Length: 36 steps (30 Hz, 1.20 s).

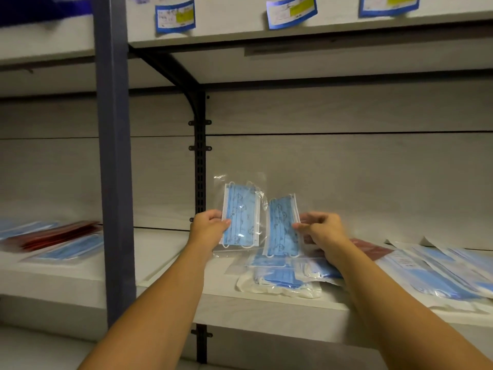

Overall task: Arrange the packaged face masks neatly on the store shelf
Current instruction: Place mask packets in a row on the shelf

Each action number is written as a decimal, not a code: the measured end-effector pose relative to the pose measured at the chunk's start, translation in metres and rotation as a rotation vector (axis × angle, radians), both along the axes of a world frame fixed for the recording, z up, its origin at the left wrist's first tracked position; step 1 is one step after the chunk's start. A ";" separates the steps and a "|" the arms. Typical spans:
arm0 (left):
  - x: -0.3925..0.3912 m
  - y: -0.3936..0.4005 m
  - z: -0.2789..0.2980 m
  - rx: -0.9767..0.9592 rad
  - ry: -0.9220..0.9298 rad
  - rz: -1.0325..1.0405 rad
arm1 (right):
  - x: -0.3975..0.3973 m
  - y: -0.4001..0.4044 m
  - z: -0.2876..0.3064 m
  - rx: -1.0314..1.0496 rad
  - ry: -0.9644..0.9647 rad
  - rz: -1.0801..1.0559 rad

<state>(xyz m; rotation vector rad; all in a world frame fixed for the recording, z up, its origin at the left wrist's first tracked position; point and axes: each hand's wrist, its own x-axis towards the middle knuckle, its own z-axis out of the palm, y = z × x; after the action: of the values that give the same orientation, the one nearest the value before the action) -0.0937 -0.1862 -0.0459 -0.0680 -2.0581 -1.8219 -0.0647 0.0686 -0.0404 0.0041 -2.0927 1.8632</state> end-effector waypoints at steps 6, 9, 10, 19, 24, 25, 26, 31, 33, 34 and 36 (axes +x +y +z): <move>0.016 0.003 -0.001 0.030 -0.024 0.083 | 0.005 -0.011 0.004 0.003 0.091 0.069; 0.034 -0.002 0.003 0.047 -0.020 0.118 | 0.012 -0.018 0.008 0.021 0.108 0.127; 0.040 -0.004 0.005 0.048 -0.018 0.125 | 0.014 -0.018 0.008 0.032 0.112 0.136; 0.120 -0.044 0.038 0.017 0.026 0.173 | 0.064 -0.057 0.041 0.081 0.230 0.137; 0.165 -0.072 0.042 0.033 0.069 0.088 | 0.098 -0.105 0.055 0.094 0.260 0.187; 0.172 -0.081 0.041 0.038 0.069 0.084 | 0.106 -0.115 0.057 0.089 0.260 0.192; 0.179 -0.091 0.040 0.046 0.068 0.087 | 0.114 -0.126 0.057 0.092 0.256 0.197; 0.215 -0.164 0.036 0.097 0.066 0.162 | 0.150 -0.176 0.052 0.137 0.237 0.234; 0.234 -0.196 0.032 0.120 0.056 0.206 | 0.161 -0.195 0.048 0.150 0.223 0.246; 0.242 -0.212 0.030 0.137 0.050 0.233 | 0.166 -0.206 0.047 0.150 0.217 0.247; 0.258 -0.242 0.028 0.178 0.042 0.287 | 0.174 -0.227 0.043 0.144 0.207 0.242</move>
<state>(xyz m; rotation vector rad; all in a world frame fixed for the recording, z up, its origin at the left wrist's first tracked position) 0.1642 -0.4286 -0.0179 0.2247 -1.7643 -1.7959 0.1097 -0.1584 0.0030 0.4835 -2.1514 1.7479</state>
